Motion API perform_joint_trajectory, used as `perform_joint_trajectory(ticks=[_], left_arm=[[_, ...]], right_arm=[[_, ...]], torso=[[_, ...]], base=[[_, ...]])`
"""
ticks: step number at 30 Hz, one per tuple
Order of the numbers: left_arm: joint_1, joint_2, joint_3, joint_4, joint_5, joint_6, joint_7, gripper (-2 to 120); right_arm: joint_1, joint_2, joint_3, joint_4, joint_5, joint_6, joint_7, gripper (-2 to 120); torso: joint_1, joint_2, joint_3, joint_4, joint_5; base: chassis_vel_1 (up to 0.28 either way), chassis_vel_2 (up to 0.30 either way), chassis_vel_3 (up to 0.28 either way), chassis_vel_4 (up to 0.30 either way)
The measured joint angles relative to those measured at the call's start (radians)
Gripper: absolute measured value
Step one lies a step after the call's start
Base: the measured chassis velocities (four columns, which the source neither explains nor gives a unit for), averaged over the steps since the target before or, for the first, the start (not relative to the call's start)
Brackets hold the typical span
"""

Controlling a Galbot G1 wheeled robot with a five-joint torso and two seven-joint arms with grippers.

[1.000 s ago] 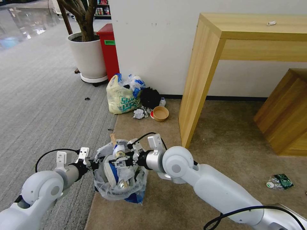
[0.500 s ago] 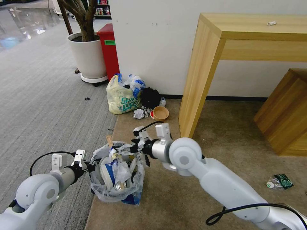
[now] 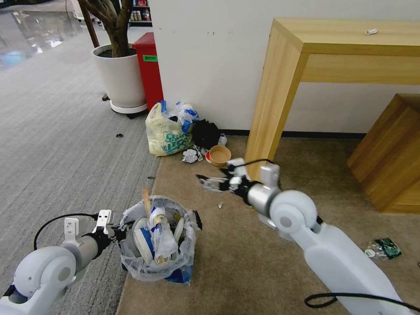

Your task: Pick up the trash bin and place the garbage on the floor into it.

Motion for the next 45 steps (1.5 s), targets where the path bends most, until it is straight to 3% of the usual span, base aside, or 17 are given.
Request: perform_joint_trajectory(ticks=[5,14,26,33,45], left_arm=[[0.002,-0.002,0.003,-0.005,0.000,0.000,-0.002,0],[0.003,-0.001,0.010,-0.008,-0.002,0.000,-0.013,0],[0.026,-0.026,0.001,-0.023,0.022,0.000,-0.004,0],[0.027,-0.035,0.002,-0.032,0.029,0.000,-0.004,0],[0.025,-0.045,0.005,-0.038,0.038,0.000,-0.003,0]], right_arm=[[-0.061,0.000,0.048,-0.018,-0.075,0.042,-0.025,100],[-0.091,0.005,0.105,-0.010,-0.078,0.081,-0.027,100],[-0.360,0.042,0.351,0.039,-0.303,0.251,-0.109,100],[-0.520,0.140,0.489,0.065,-0.375,0.323,-0.170,100],[-0.558,0.180,0.530,0.079,-0.392,0.326,-0.163,100]], torso=[[0.000,0.000,0.000,-0.0002,-0.0001],[0.000,0.000,0.000,0.0002,-0.0002],[0.000,0.000,0.000,-0.0002,-0.0002],[0.000,0.000,0.000,-0.0001,-0.0003],[0.000,0.000,0.000,0.0001,-0.0004]], base=[[0.000,0.000,0.000,0.000],[0.000,0.000,0.000,0.000],[0.000,0.000,0.000,0.000],[0.000,0.000,0.000,0.000],[0.000,0.000,0.000,0.000]])
